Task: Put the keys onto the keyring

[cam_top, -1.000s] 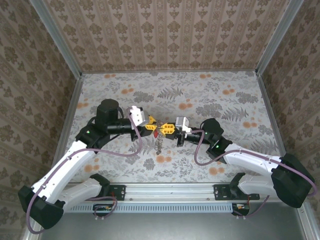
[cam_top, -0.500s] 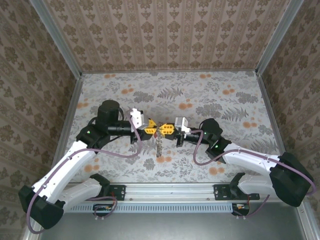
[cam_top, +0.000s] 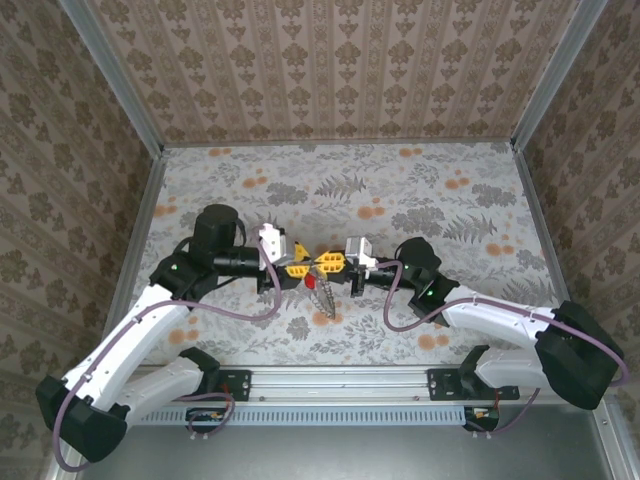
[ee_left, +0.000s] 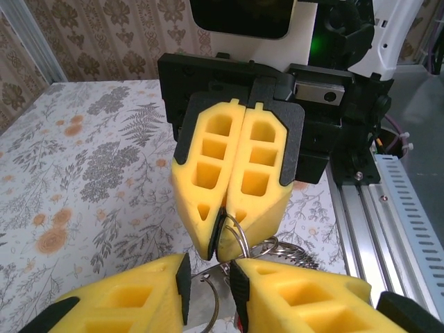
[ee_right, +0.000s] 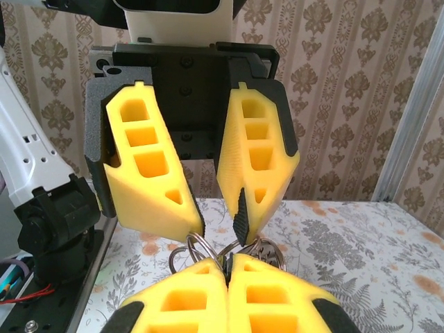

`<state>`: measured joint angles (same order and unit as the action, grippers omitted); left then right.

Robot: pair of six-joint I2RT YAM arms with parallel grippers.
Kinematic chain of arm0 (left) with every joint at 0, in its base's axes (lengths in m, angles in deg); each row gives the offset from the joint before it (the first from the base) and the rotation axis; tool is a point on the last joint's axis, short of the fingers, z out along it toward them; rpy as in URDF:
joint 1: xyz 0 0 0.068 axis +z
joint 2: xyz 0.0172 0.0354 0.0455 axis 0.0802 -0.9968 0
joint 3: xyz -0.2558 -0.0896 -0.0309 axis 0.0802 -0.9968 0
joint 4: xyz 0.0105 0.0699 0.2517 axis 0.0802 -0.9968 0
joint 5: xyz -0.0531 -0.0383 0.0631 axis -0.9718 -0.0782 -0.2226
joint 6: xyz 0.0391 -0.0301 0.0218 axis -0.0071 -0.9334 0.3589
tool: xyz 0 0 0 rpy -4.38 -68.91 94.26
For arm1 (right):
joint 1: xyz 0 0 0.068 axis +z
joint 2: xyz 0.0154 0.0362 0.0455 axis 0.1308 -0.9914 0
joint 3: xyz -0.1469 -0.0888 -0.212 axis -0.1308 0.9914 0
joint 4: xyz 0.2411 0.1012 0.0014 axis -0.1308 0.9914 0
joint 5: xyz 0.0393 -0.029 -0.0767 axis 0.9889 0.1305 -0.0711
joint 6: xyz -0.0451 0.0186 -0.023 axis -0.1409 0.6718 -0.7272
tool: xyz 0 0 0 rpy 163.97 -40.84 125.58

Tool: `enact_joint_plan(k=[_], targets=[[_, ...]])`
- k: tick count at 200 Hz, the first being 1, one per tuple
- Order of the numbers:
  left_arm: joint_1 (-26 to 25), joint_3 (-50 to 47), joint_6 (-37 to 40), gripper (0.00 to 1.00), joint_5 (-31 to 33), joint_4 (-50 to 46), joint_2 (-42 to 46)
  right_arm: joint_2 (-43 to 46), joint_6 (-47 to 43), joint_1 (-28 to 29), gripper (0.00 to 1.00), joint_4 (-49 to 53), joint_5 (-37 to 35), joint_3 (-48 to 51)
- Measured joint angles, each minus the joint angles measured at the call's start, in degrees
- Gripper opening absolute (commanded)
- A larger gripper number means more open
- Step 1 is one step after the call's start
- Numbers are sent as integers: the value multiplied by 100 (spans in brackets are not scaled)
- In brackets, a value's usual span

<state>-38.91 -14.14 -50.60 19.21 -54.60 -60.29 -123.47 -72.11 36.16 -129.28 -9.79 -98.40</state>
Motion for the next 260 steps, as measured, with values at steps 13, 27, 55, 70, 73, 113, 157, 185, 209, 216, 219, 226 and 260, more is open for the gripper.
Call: enact_joint_plan(k=[13, 27, 55, 70, 73, 113, 157, 185, 209, 216, 219, 226, 260], targets=[[4, 0, 83, 38, 61, -92, 33, -31, 0, 0, 0, 11, 0, -13], [-11, -11, 157, 39, 61, -262, 76, -55, 2, -2, 0, -2, -22, -59], [-4, -44, 227, 38, 81, -341, 210, -55, 2, 9, 0, -33, -11, -79], [-4, -83, 227, 38, 79, -295, 245, -55, 2, 9, 0, -48, 7, -83], [-4, -94, 227, 38, 79, -273, 245, -55, 2, 9, 0, -46, 9, -87], [-4, -254, 103, 35, 98, 66, 240, -55, 2, 9, 0, -46, 7, -111], [-4, -334, -155, 20, 164, 422, 240, -55, 2, 9, 0, -48, 9, -142], [2, -348, -313, 5, 267, 555, 240, -55, -7, 9, 0, -44, 28, -153], [13, -358, -334, 0, 328, 597, 243, -55, -39, 11, 0, -31, 24, -153], [4, -367, -332, 0, 363, 608, 243, -55, -59, 11, 0, -4, 24, -153], [-2, -372, -330, 0, 387, 614, 243, -55, -72, 11, 0, 9, 24, -153], [-24, -385, -330, 0, 450, 619, 243, -52, -120, 9, 0, 52, 24, -155], [-160, -402, -315, 0, 957, 470, 264, 26, -634, 9, 16, 981, -9, -422]])
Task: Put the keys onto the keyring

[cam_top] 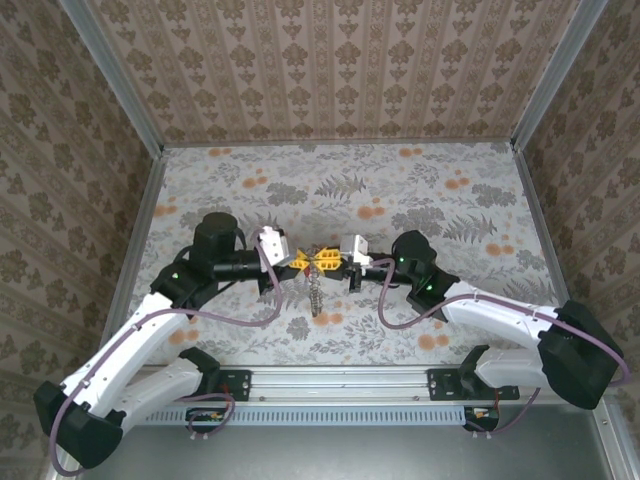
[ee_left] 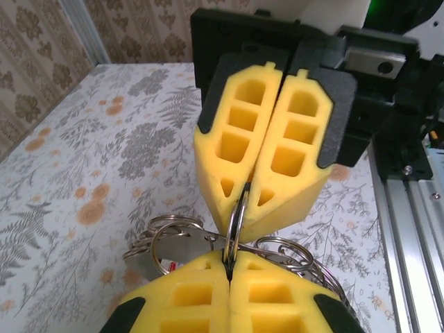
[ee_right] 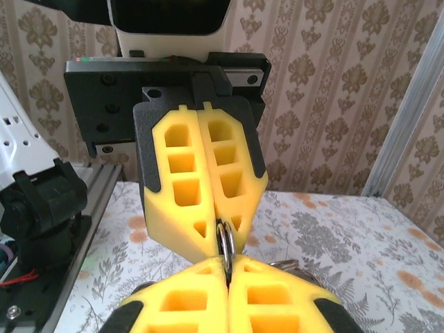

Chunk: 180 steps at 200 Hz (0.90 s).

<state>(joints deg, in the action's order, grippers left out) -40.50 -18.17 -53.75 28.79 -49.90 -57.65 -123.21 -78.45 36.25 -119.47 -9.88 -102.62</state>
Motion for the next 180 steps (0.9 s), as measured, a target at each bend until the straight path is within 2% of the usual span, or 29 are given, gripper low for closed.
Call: enact_joint_plan(k=[37, 72, 123, 180], targets=[[-208, 378, 319, 0, 560, -605, -157, 149, -863, 4, 21, 1720, -15, -632], [-470, 741, 813, 0, 890, -1209, -463, 140, -1316, 4, 23, 2736, -22, -1073], [-619, 973, 1169, 0, 1180, -1729, -754, -13, -1416, 7, 21, 3314, 9, -1346], [-619, 984, 1215, 0, 1226, -1814, -752, -190, -1364, 7, 22, 3547, 13, -1384]])
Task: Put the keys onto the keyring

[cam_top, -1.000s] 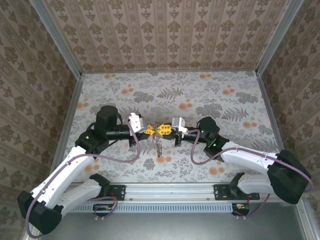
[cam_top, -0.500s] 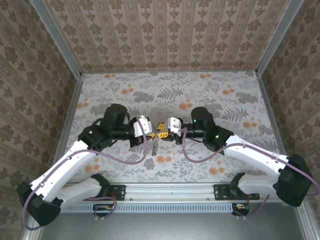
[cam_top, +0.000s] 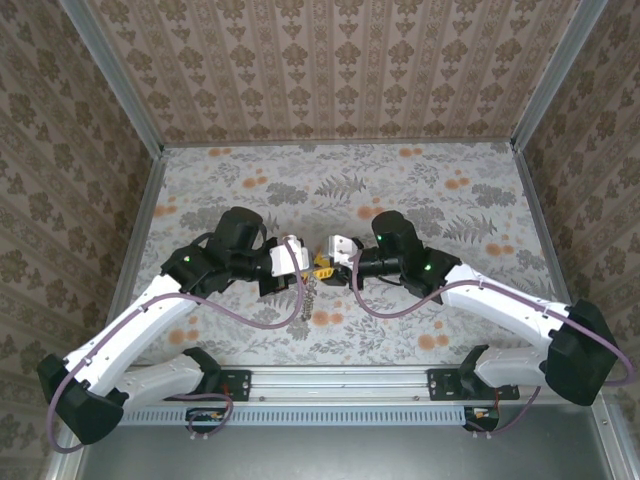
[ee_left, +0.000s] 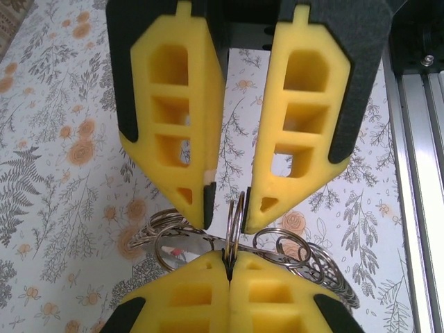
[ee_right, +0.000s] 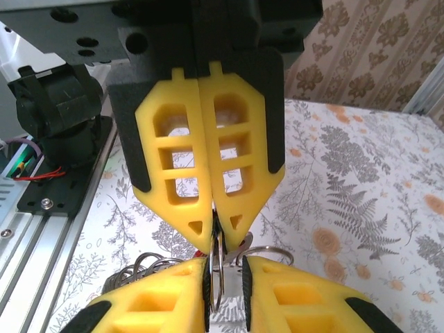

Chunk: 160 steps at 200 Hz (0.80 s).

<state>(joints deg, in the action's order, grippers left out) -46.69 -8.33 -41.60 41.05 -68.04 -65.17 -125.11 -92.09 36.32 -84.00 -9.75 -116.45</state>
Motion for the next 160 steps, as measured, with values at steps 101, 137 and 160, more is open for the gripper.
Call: enact_joint_plan(k=[101, 137, 160], targets=[[85, 50, -116, 22, -98, -24, -15, -144, 503, 7, 0, -435, 181, 85], [304, -195, -442, 22, -293, 354, 437, -142, 1362, 4, 0, -1989, 219, 645], [387, -391, -643, 21, -420, 669, 688, -175, 1869, 7, 0, -2918, 219, 855]])
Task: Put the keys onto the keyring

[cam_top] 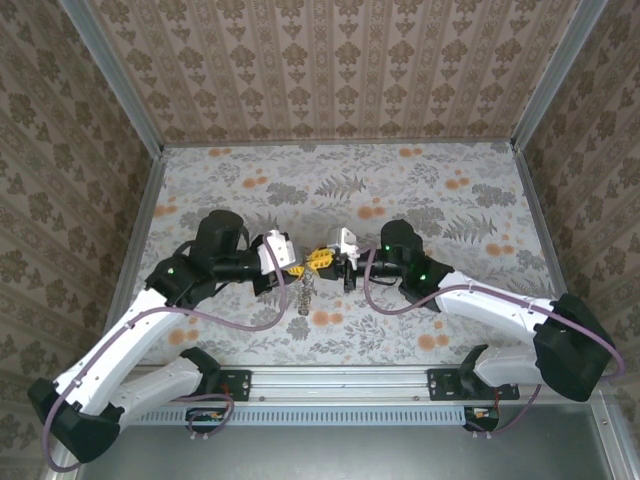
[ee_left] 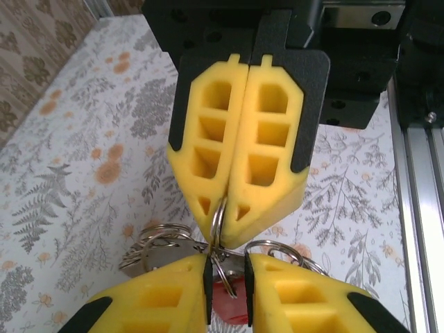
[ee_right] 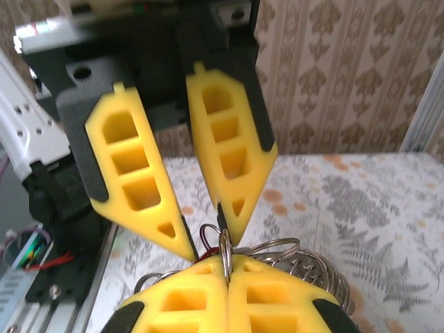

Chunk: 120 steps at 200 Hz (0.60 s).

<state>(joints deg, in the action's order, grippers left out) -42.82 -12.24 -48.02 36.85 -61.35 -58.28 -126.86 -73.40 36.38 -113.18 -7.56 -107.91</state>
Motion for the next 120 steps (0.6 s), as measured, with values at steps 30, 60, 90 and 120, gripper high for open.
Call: enact_joint_plan(k=[30, 60, 90, 120], targets=[[173, -144, -201, 18, -101, 402, 114, -234, 463, 11, 0, -946, -35, 76], [308, -192, -350, 4, -103, 529, 116, -422, 656, 31, 0, -1456, -140, 155], [358, -223, -428, 0, -122, 570, 197, -424, 592, 79, 9, -1517, -267, 190], [354, -227, -417, 0, -127, 487, 225, -225, 87, 155, 15, -935, -380, 142]])
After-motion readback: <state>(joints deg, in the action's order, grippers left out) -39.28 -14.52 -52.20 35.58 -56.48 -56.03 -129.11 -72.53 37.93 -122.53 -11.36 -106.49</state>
